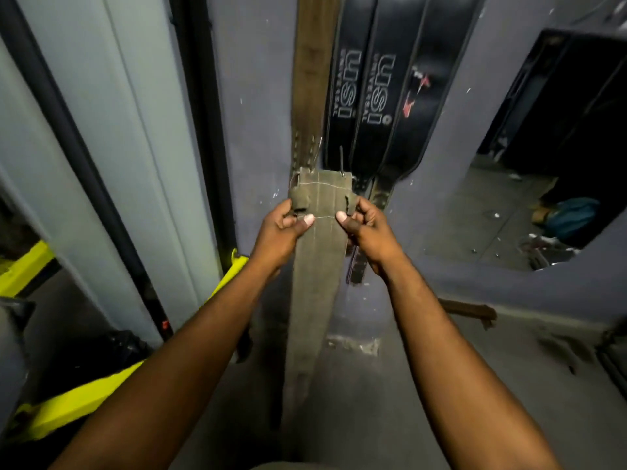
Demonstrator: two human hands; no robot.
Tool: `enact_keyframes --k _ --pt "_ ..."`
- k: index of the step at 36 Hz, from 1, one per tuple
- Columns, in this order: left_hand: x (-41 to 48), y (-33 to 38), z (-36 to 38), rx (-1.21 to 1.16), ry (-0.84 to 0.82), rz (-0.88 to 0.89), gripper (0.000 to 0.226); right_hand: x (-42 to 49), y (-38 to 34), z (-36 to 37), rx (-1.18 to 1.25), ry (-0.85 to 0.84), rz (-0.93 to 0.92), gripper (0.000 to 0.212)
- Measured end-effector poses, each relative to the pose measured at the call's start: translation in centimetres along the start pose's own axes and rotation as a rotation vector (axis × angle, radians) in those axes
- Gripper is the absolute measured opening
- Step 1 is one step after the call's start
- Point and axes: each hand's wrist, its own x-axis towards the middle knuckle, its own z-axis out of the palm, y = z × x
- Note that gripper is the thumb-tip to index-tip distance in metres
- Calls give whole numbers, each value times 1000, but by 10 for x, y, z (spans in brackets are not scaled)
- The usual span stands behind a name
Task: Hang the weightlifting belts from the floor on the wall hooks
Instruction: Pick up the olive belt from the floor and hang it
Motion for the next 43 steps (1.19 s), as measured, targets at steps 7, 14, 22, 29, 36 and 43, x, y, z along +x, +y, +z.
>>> enact_keyframes --k 7,14,22,29,36,43 --pt "31 66 27 -44 72 220 29 28 -79 -10 -10 127 -241 32" --pt "62 111 33 -109 123 276 29 38 -114 0 -70 196 -301 48" --pt "84 159 40 -139 135 376 31 52 -156 -1 -197 351 -414 34" --pt "86 179 49 -266 168 409 23 43 -144 3 -361 453 -412 17" --pt "86 194 55 -322 199 410 23 42 -149 -1 -359 448 -428 18" --pt "90 201 49 -353 238 401 25 41 -120 4 -490 497 -371 26"
